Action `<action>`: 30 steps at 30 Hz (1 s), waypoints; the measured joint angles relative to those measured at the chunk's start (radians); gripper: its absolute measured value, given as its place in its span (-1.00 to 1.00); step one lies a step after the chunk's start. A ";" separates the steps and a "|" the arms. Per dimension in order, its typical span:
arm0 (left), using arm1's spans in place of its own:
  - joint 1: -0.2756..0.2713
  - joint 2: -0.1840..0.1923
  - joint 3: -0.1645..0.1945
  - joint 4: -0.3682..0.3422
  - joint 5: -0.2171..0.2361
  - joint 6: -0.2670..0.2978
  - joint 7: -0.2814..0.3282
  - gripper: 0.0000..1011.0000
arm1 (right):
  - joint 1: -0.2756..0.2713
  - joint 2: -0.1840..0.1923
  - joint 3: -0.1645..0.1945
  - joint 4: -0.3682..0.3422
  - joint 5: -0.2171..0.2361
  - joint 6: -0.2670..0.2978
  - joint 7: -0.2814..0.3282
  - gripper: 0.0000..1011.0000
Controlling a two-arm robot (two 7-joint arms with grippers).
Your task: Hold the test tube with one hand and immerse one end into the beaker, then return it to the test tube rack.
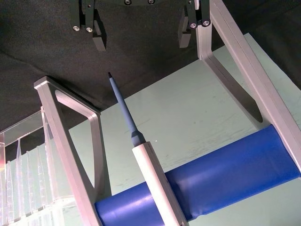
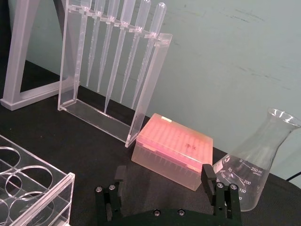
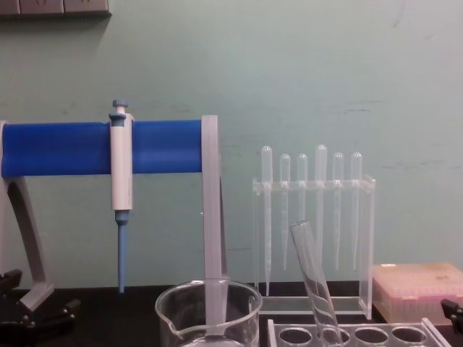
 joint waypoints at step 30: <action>0.000 0.000 0.000 0.000 0.000 0.000 0.000 0.98 | 0.000 0.000 0.000 0.000 0.000 0.000 0.000 0.98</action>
